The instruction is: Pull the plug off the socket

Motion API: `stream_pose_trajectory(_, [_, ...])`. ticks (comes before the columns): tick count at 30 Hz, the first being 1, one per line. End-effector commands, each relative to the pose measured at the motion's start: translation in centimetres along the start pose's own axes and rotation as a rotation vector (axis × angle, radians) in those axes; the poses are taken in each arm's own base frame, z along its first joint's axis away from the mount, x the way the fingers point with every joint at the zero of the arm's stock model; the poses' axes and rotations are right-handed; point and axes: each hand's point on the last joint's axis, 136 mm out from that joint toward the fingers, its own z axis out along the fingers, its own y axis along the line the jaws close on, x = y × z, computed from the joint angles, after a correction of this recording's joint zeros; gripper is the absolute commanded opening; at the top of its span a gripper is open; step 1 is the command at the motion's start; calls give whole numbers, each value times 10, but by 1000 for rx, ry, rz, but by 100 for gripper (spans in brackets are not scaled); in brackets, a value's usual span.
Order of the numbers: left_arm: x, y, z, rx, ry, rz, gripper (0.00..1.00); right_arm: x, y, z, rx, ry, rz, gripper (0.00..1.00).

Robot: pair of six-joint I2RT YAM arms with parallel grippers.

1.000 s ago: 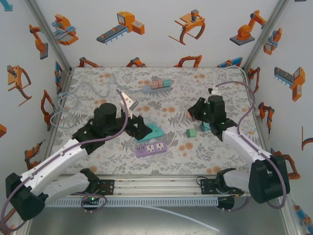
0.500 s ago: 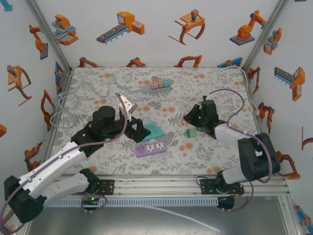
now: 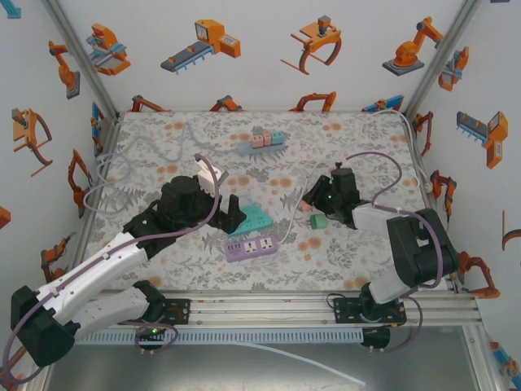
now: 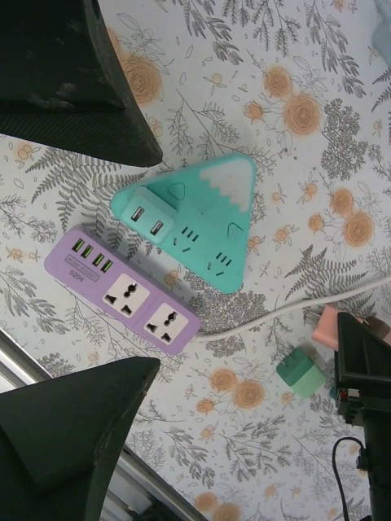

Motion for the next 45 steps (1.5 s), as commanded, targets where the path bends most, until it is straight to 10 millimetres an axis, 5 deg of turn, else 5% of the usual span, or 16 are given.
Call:
stream_pose_trajectory(1, [-1,1,-2,-8,-20,-8,90,4,-18,-1,66,-2,13,49])
stream_pose_trajectory(10, [-1,4,-1,-23,-21,-11,90,-6,-22,-15,84,-45,13,53])
stream_pose_trajectory(16, [-3,6,-4,-37,-37,-19,90,-31,-9,-41,73,-148,-37,55])
stream_pose_trajectory(20, [-6,17,-12,-98,-65,-45,90,-54,45,-70,-97,-257,-232,55])
stream_pose_trajectory(23, [-6,34,-20,-194,-79,-90,90,-53,98,-92,-198,-318,-477,55])
stream_pose_trajectory(28, [-1,57,-32,-293,-78,-158,90,-17,178,-114,-472,-332,-829,54])
stream_pose_trajectory(32, [7,76,-41,-340,-80,-248,90,54,226,-121,-685,-287,-1251,54])
stream_pose_trajectory(38, [22,96,-52,-392,-82,-348,90,138,249,-122,-983,-183,-1612,55])
stream_pose_trajectory(45, [34,105,-59,-424,-77,-381,90,184,250,-100,-1110,-58,-1792,63])
